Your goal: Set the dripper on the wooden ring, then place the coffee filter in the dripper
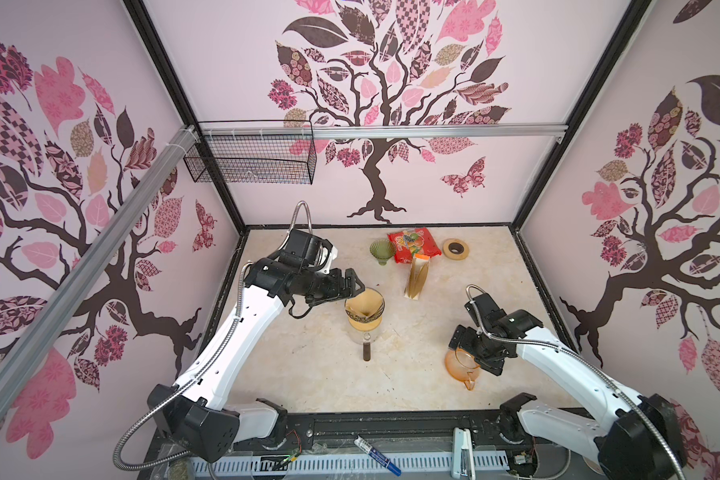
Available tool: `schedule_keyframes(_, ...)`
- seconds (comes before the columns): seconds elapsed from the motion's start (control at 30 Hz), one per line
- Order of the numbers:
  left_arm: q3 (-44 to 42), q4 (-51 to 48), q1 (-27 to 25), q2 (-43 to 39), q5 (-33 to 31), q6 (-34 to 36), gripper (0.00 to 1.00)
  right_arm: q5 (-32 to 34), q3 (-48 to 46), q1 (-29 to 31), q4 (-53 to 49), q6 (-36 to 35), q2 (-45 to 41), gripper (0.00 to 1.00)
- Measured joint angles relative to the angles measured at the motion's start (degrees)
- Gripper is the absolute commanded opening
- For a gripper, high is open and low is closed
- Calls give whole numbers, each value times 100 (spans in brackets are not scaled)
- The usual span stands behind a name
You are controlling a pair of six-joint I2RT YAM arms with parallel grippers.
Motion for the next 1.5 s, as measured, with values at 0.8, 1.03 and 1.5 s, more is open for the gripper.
schedule_keyframes(0.8,0,0,199,46,37,-144,97,-723,568,251,1261,166,1233,100)
schedule_keyframes(1.03,0,0,291,114,96,-179,97,-710,931,321,1429,173,1423,100)
schedule_keyframes(1.5,0,234,496,116,332,-468,97,-63,2347,321,763,-577,1408,100)
